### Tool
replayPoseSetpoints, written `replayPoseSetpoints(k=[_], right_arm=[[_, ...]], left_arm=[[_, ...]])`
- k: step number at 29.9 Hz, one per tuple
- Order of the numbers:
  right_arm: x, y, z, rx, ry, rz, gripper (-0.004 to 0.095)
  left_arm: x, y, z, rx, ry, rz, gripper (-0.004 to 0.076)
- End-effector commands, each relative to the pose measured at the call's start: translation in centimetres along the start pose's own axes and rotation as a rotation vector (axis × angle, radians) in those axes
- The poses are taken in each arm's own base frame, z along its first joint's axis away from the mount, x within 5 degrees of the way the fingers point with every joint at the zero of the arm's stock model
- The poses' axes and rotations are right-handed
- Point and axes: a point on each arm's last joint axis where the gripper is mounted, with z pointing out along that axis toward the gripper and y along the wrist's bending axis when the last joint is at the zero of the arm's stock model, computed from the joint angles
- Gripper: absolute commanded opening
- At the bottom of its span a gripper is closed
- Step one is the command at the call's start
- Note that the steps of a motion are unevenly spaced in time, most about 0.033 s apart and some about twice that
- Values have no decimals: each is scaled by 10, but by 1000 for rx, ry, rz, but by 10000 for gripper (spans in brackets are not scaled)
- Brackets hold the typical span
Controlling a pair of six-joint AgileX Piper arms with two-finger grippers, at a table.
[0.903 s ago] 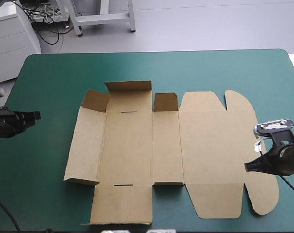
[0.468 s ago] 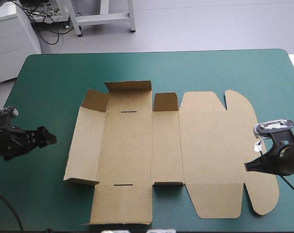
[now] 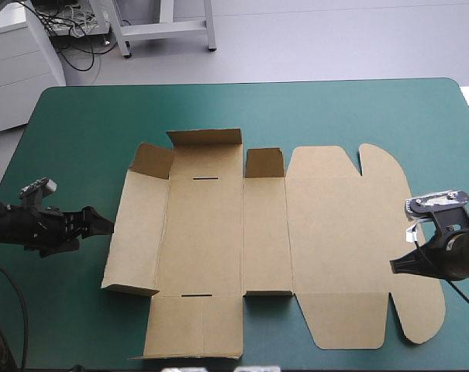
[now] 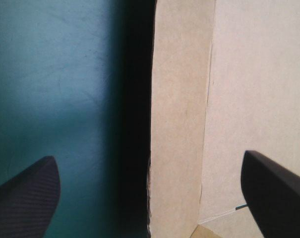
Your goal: Fold the box
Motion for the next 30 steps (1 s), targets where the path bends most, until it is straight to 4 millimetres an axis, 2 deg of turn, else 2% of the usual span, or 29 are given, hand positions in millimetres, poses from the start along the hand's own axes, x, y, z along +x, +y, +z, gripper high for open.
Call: replayPoseSetpoints(k=[1, 8, 12, 23, 30], right_arm=[[-4, -4, -9, 31, -62, -6, -23], [-4, -4, -9, 31, -62, -6, -23], [-4, -4, -9, 30, -56, -5, -23], [-4, -4, -9, 27, -53, 2, -23], [-3, -4, -9, 27, -50, 2, -23]], left_arm=[[-1, -18, 6, 113, 72, 37, 709], [-1, -36, 51, 134, 276, 140, 708], [-1, -38, 65, 150, 325, 139, 708], [-2, -42, 67, 198, 306, 92, 707], [16, -37, 78, 238, 352, 89, 699]])
